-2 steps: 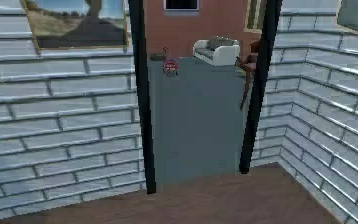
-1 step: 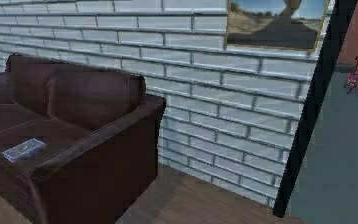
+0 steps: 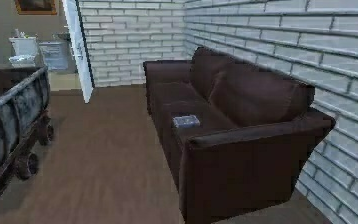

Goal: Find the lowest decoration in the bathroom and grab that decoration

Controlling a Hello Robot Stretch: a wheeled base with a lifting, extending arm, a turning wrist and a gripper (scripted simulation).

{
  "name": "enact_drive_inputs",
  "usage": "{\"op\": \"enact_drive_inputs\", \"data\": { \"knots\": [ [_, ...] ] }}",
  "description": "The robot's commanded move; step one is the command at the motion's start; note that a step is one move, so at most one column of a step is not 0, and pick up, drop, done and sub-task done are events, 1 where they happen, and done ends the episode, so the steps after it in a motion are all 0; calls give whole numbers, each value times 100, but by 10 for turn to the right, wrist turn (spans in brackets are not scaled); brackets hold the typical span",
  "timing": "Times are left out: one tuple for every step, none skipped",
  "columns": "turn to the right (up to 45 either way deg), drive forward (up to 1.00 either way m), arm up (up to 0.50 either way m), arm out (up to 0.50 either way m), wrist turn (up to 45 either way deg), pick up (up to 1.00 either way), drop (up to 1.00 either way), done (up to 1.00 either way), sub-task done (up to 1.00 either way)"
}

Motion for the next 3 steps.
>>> {"op": "enact_drive_inputs", "data": {
  "knots": [
    [-240, 0, 0, 0, 0, 0, 0, 0, 0],
    [0, 100, 0, 0, 0, 0, 0, 0, 0],
    [-30, 0, 0, 0, 0, 0, 0, 0, 0]
  ]
}}
